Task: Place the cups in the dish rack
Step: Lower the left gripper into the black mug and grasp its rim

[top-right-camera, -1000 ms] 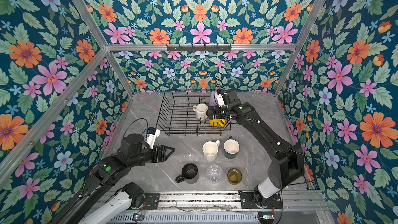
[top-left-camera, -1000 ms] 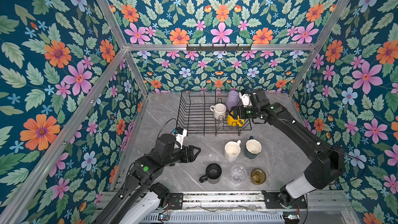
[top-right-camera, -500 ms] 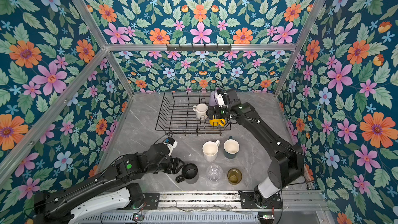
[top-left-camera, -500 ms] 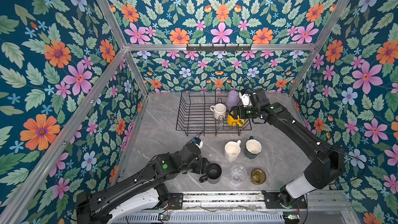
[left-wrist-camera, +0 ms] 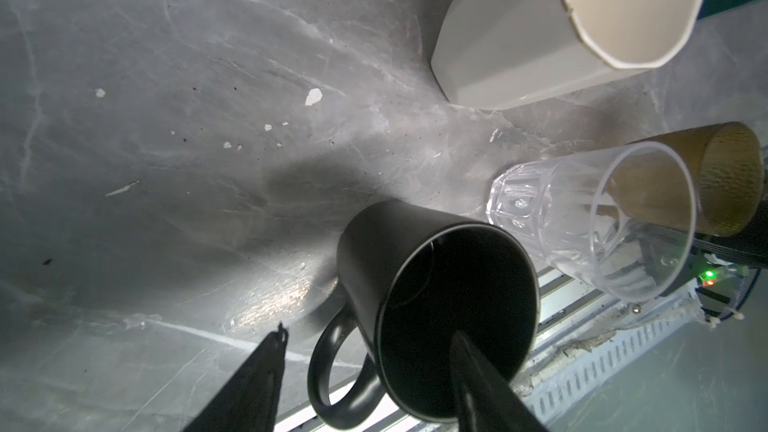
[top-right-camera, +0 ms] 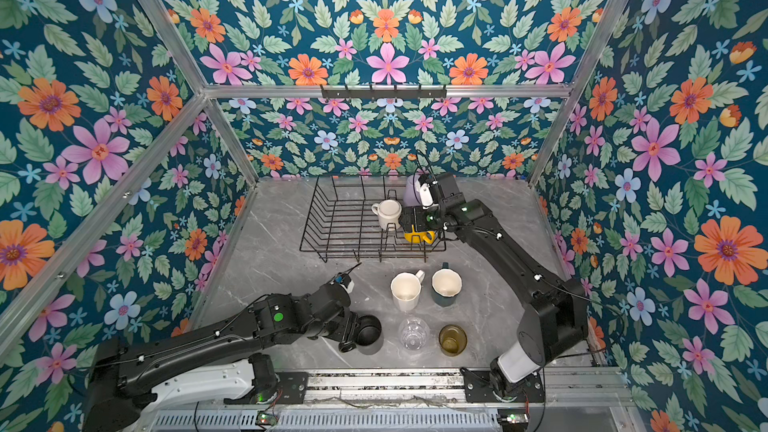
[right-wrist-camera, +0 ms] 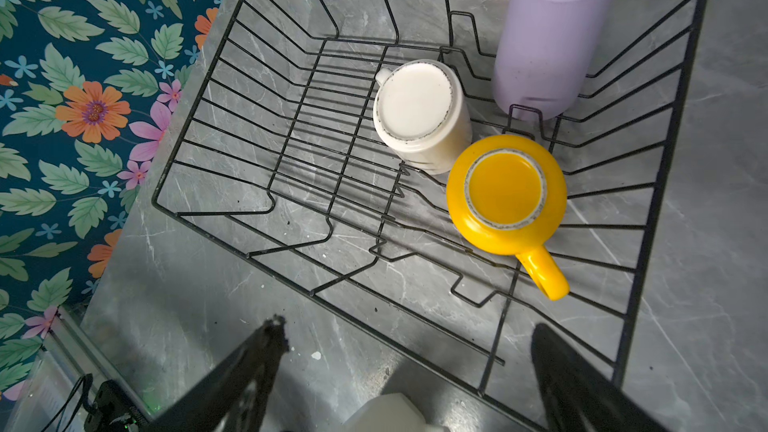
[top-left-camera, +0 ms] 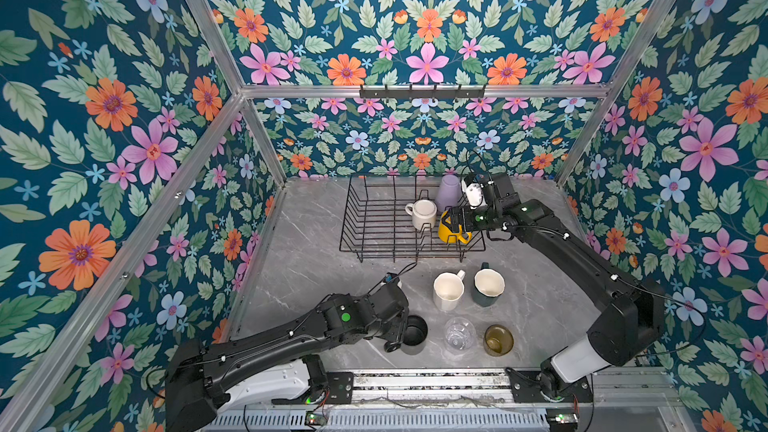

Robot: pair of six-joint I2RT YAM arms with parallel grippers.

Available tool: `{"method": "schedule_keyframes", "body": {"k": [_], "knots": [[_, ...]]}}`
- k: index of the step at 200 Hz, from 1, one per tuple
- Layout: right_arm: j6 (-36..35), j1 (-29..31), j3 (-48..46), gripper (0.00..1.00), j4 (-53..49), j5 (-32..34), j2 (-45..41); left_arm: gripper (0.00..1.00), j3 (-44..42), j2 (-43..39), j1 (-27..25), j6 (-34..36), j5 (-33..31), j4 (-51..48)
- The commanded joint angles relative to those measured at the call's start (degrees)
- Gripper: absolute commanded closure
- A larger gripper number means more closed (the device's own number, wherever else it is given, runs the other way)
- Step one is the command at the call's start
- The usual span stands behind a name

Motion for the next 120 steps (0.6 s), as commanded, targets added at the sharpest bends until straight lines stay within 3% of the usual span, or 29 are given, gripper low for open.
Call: {"method": "schedule_keyframes", "body": {"k": [1,120], "knots": [[-0.37,0.01,0.05,0.06,1.13,0.48,-0.15,0.37,0.29,1.16,-0.52,-0.50,-0.18,-0.88],[-1.03,-0.02,-0.29,0.06,1.40,1.09,0.07,0.46,2.18,8.76,-1.19,-2.24,-1.61,-3.29]]}}
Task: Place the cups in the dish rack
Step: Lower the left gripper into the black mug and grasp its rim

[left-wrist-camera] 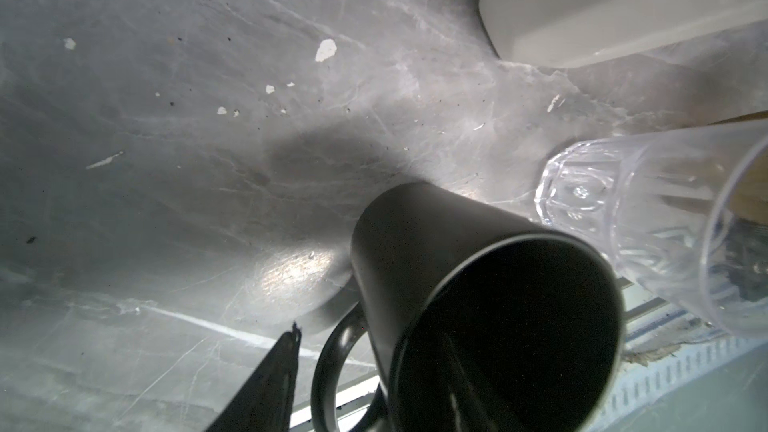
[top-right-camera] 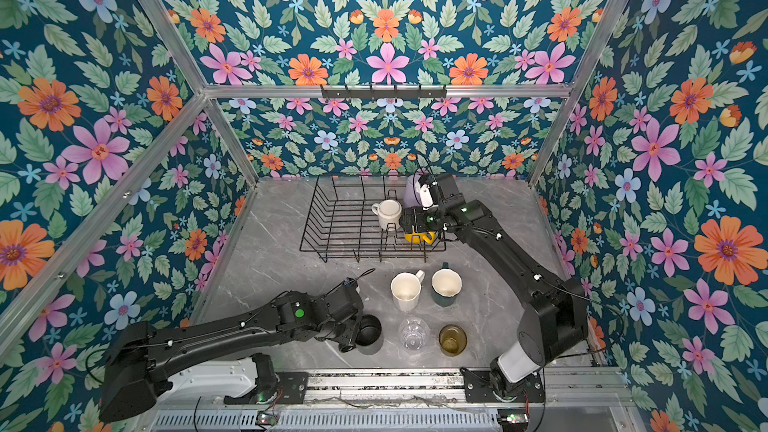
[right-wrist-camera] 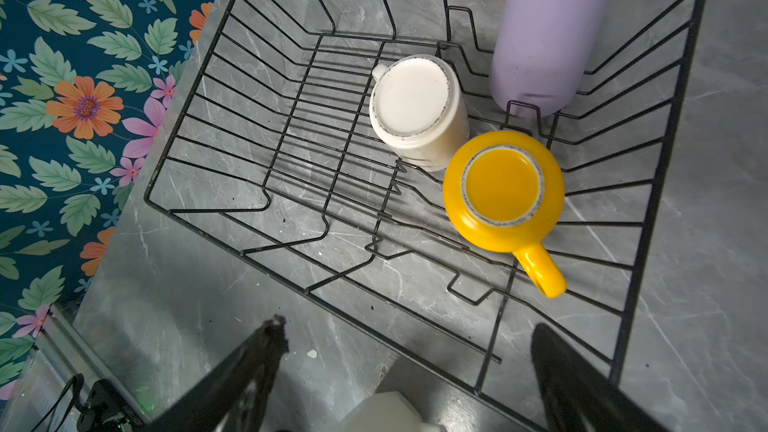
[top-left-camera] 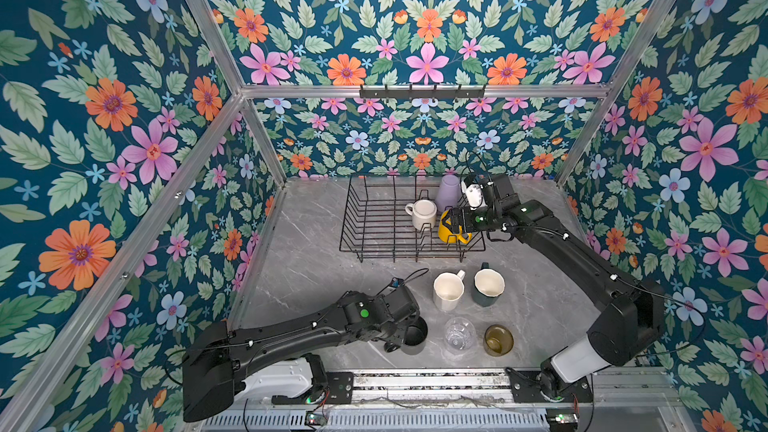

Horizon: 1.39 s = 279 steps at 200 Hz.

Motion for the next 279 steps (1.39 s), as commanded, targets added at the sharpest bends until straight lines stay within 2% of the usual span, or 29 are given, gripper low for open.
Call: {"method": "schedule_keyframes", "body": {"k": [1,78,155,211,231,279], "knots": [[-0.62,-0.02,0.16,0.06,1.31,0.81,0.09,0.46,0.79,0.82,0.01,-0.94,-1.57,-1.76],[-0.90,-0.02,-0.90,0.06,1.83,1.29,-0.06,0.54,2.45,4.33,0.01,-2.26,-3.61,-3.04],[-1.47,-0.02,-1.49,0.06,1.75,2.20,-0.41,0.69,4.61,6.62,0.12,-1.57,-4.62,-4.20],[-1.52,0.00,-1.93,0.06,1.92,2.30,-0.68,0.89,5.32,7.39,0.09,-1.53,-5.19,-5.00],[-1.50,-0.01,-1.83,0.06,1.92,2.22,-0.68,1.00,6.00,7.20,0.13,-1.48,-6.23,-5.68],[-1.41,0.03,-1.80,0.06,1.95,2.00,-1.18,1.00,6.71,4.80,0.34,-1.90,-8.78,-8.27]]}}
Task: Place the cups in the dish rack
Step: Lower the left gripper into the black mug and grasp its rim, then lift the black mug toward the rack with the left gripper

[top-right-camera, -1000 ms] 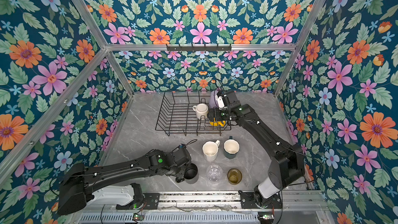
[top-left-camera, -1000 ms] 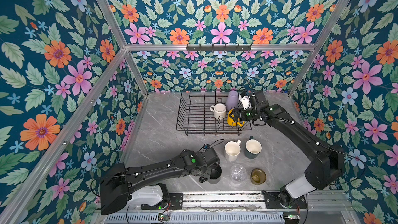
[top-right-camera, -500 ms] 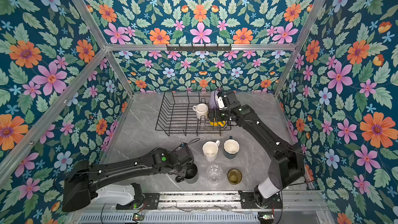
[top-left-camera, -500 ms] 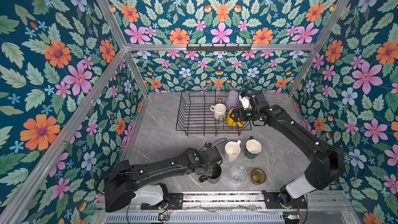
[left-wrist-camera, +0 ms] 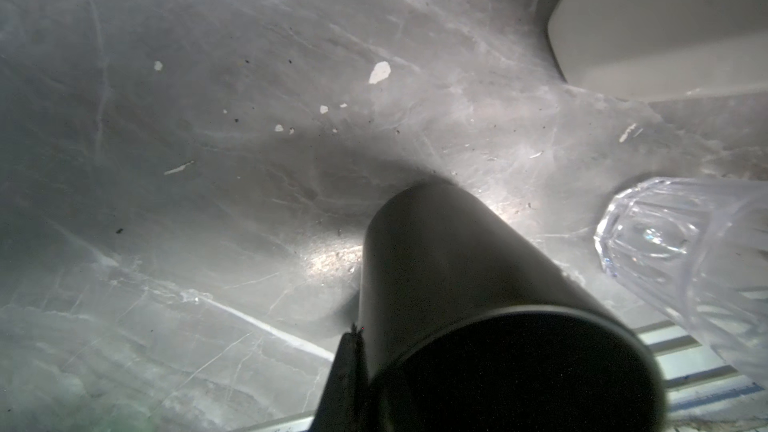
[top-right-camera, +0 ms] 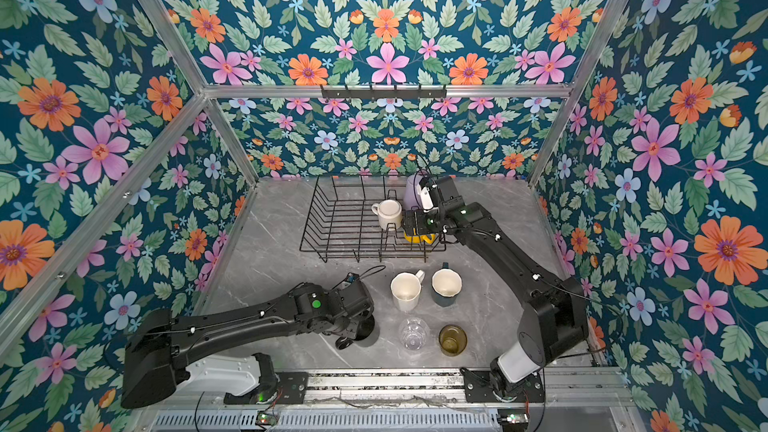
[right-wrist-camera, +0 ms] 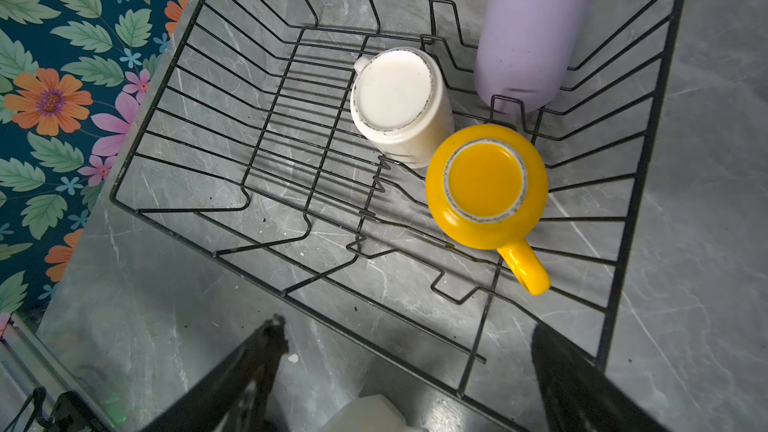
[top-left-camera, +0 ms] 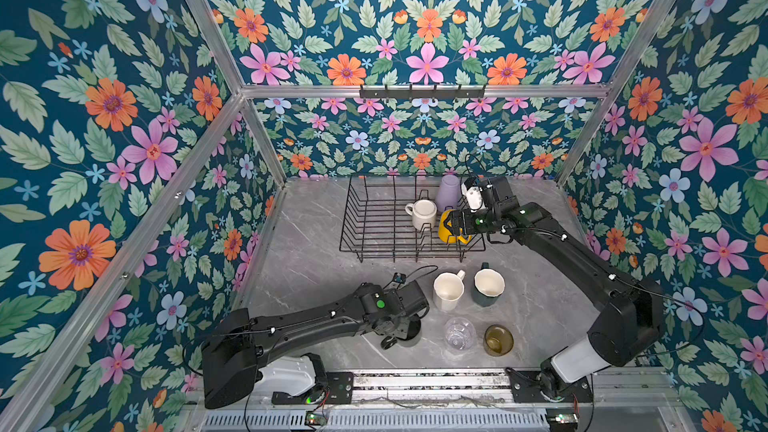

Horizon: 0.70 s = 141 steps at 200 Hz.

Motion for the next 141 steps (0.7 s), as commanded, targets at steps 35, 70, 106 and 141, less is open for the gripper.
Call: {"method": "schedule_keyframes", "body": {"k": [35,70,106,141], "knots": [[-0.12,-0.08,0.05,0.06,1.50,-1.49,-1.82,1.00,0.60,-11.19,2.84,1.69,-5.62,1.46],[1.79,-1.22,-0.21,0.06,3.62,-7.45,-2.89,1.00,-3.61,-26.37,15.36,7.45,3.29,14.37],[4.23,-2.59,-2.45,0.06,8.97,-16.65,-5.13,1.00,-3.29,-33.35,22.67,11.02,9.75,22.49],[6.39,-2.96,-4.70,0.06,15.17,-25.08,-6.24,1.00,-3.19,-31.29,26.83,12.05,17.09,28.00]]}}
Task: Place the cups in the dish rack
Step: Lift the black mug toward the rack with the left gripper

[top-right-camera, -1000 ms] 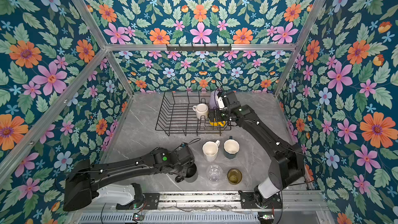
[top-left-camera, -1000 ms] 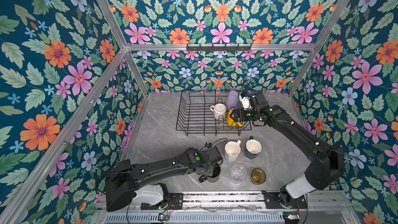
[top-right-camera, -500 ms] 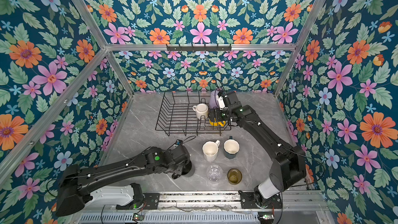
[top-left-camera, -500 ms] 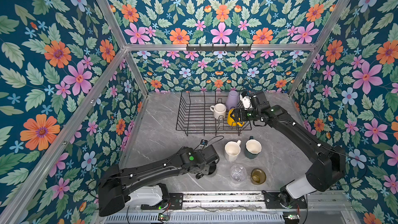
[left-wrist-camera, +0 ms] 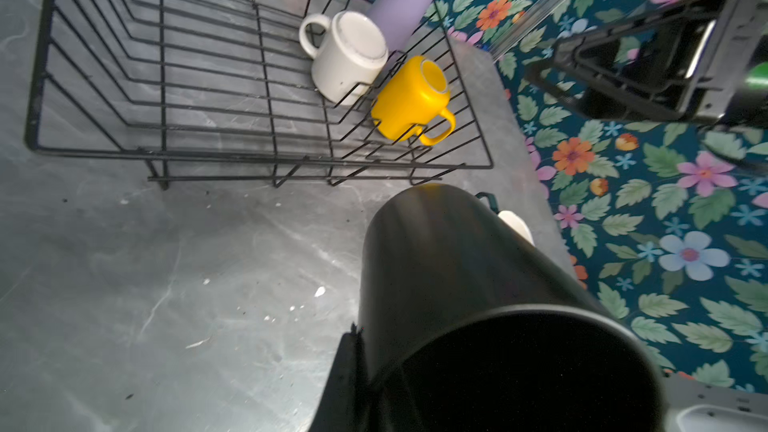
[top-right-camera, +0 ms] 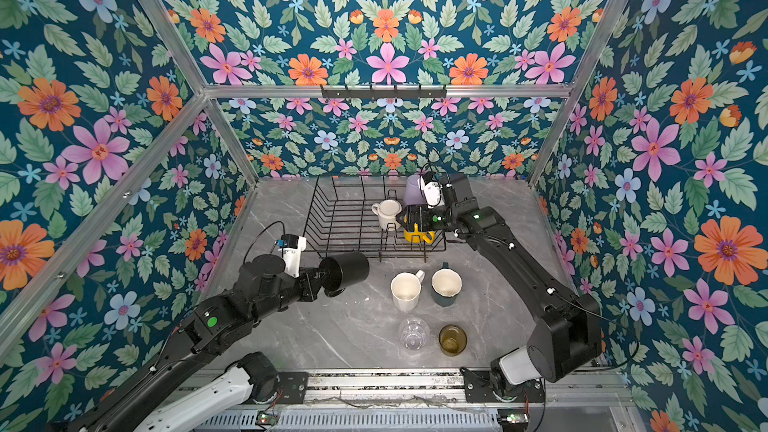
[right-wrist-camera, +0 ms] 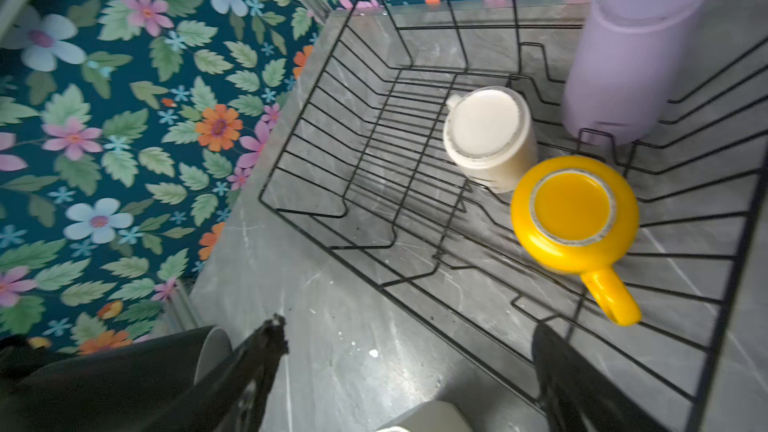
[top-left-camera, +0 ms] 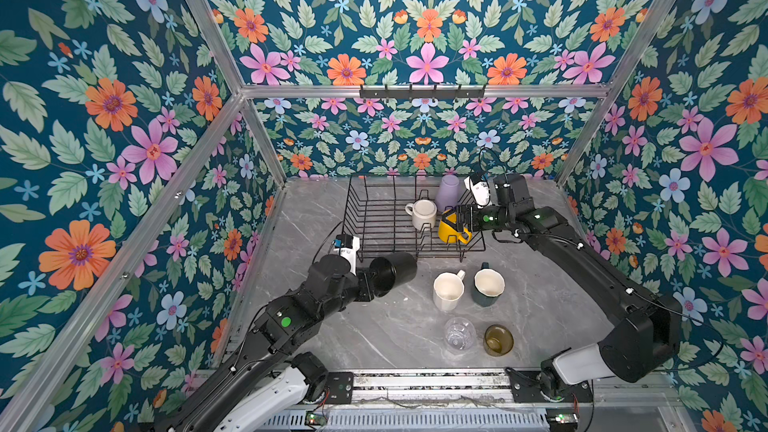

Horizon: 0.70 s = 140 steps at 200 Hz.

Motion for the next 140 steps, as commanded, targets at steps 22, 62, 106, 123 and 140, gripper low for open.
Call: {"method": "schedule_keyframes", "body": {"k": [22,62,106,123,140], "knots": [[4.41,-0.93,-3.30,0.06,12.08,-13.61,-1.29,1.00,0.26,2.60,5.32,2.02,12.96,13.42],[16.91,-5.46,-11.02,0.05,31.69,-26.35,-1.85,1.00,-2.68,2.31,13.26,-2.21,27.28,24.41],[21.62,-6.71,-14.66,0.06,42.78,-31.74,-1.92,1.00,-10.20,4.23,21.65,-13.88,42.08,44.17],[22.07,-6.71,-15.41,0.05,45.13,-32.63,-2.18,1.00,-12.16,5.47,22.91,-18.10,45.05,51.28],[23.13,-6.70,-16.26,0.05,48.05,-33.50,-2.10,1.00,-13.58,7.20,23.52,-21.83,47.29,57.82]]}}
